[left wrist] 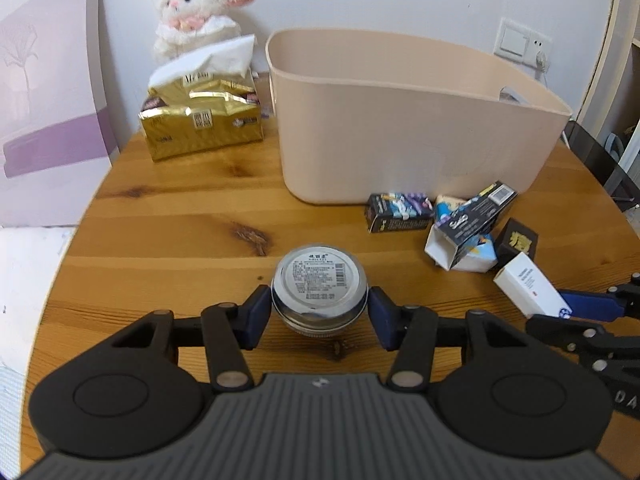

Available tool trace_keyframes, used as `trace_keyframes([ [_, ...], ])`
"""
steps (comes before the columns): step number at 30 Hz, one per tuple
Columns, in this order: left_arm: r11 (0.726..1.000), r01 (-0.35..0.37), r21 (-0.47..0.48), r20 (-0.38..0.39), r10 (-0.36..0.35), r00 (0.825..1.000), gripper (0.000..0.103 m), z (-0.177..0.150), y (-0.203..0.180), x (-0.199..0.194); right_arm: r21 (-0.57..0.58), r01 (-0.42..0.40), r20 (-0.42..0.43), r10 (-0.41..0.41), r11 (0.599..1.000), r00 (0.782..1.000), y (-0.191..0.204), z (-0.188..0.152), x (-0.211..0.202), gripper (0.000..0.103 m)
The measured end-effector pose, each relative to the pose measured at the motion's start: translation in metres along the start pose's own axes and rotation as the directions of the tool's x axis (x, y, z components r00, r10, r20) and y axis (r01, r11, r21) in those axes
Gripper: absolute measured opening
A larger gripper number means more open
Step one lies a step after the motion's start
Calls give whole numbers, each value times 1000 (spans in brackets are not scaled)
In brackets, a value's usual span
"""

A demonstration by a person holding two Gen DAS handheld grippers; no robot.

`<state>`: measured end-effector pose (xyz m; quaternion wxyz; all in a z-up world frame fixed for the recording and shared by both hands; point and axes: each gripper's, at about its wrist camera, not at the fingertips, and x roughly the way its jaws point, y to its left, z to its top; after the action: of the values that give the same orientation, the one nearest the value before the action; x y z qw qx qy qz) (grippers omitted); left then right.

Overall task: Organize objects
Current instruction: 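Lift the tin and white box into the basket and open both grippers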

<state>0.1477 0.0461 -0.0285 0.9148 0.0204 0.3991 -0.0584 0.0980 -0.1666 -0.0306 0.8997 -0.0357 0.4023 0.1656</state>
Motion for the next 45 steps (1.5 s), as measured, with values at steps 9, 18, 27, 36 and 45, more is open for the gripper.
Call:
trace_keyframes([
  [9, 1000, -9, 5, 83, 9, 996, 55, 11, 0, -39, 4, 21, 104, -21, 1000, 994, -11, 17, -48, 29],
  [18, 1000, -19, 5, 209, 18, 978, 55, 53, -3, -71, 119, 33, 224, -60, 992, 973, -40, 55, -74, 29],
  [27, 998, -53, 13, 274, 48, 960, 55, 116, -20, -59, 234, 70, 319, -144, 970, 937, -71, 99, -68, 29],
  [36, 998, -59, 18, 235, 53, 971, 55, 161, -54, -3, 307, 162, 300, -257, 938, 919, -95, 135, -25, 29],
  [45, 999, -38, 26, 58, 36, 998, 55, 166, -76, 73, 250, 235, 168, -281, 939, 945, -104, 152, 37, 29],
])
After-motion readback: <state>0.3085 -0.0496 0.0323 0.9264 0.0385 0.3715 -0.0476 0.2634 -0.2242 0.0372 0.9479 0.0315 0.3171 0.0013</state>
